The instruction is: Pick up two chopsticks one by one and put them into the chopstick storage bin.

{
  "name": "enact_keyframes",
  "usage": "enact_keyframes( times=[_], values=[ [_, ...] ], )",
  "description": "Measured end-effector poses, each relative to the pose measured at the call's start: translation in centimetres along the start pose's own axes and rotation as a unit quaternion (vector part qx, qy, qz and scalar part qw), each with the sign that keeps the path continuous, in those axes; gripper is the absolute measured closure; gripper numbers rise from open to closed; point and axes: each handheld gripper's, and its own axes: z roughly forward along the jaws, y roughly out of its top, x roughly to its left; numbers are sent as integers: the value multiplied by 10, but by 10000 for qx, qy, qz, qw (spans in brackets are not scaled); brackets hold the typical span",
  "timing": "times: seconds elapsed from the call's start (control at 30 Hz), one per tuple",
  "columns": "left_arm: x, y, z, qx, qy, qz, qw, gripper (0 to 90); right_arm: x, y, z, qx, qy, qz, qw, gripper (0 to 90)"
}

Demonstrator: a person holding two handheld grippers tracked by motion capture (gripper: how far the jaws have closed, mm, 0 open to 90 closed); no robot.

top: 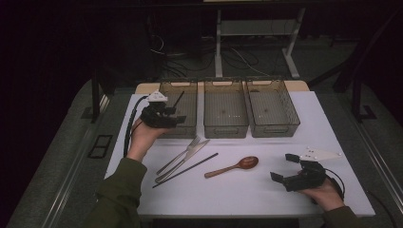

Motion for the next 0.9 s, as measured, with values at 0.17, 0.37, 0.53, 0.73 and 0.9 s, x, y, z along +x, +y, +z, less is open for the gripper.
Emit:
enact_keyframes(
  times=[0.17,0.37,0.53,0.73,0.9],
  values=[
    [-14,-9,-12,-55,-113,130,9998,335,0,0,0,11,-7,18,10000,2],
    [-33,-25,-24,-104,-284,254,9992,325,1,0,0,15,-14,21,10000,2],
    [-46,-43,-28,-80,-398,346,9986,326,1,0,0,10,-16,17,10000,2],
    [-62,-63,-33,-124,-381,441,9982,382,1,0,0,8,-20,11,10000,2],
    [-72,-81,-36,-91,-437,521,9976,466,1,0,-1,3,-13,0,10000,2]
  ],
)
